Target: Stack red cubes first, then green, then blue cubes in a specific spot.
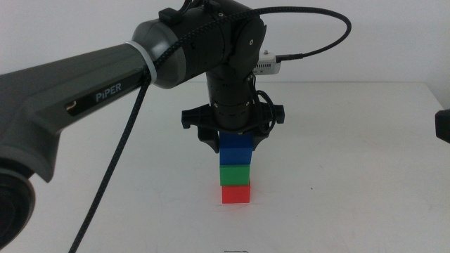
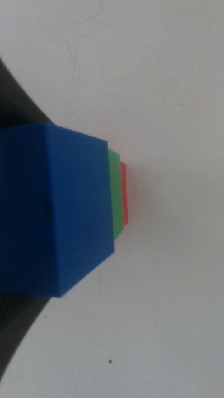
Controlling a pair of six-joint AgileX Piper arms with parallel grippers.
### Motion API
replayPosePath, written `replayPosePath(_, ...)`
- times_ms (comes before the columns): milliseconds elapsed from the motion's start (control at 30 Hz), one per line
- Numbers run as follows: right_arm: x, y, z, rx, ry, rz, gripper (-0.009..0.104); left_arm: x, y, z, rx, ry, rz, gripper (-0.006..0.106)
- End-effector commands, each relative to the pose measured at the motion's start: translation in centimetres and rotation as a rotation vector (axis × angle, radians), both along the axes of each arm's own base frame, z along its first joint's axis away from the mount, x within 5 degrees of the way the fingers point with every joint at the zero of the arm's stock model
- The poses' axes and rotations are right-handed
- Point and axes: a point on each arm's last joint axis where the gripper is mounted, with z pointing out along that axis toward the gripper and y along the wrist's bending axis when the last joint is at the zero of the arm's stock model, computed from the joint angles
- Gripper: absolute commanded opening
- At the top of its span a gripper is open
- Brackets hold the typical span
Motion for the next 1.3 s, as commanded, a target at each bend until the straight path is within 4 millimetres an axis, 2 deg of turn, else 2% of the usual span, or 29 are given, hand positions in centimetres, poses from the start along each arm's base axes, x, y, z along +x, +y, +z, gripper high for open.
replayPosePath(0, 0.1, -0.1, 1.4, 0.039, -0.093, 0.0, 0.078, -1.3, 0.8, 3.0, 0.002, -0.006, 0.006, 0.069)
replayPosePath(133, 0.1, -0.1, 1.4, 0.039, -0.093, 0.0, 0.078, -1.3, 0.8, 3.0, 0.003, -0.006, 0.003, 0.078)
replayPosePath(367, 0.1, -0.1, 1.4, 0.039, -0.093, 0.0, 0.078, -1.3, 0.8, 3.1, 0.002, -0.011, -0.006, 0.085)
replayPosePath(567, 0.1, -0.1, 1.4, 0.039, -0.093, 0.0, 0.078, -1.7, 1.2, 5.3, -0.032, -0.061, -0.028, 0.09)
replayPosePath(800, 0.1, -0.1, 1.4, 0.039, -0.093, 0.0, 0.078, -2.5, 2.0, 7.2, -0.056, -0.104, -0.018, 0.09)
replayPosePath(1000, 0.1, -0.1, 1.4, 0.039, -0.093, 0.0, 0.078, -3.3, 3.8, 10.1, -0.031, -0.22, -0.013, 0.09)
replayPosePath(1267, 0.1, -0.1, 1.4, 0.039, -0.093, 0.0, 0.078, -6.2, 8.5, 16.6, 0.064, -0.481, -0.129, 0.09)
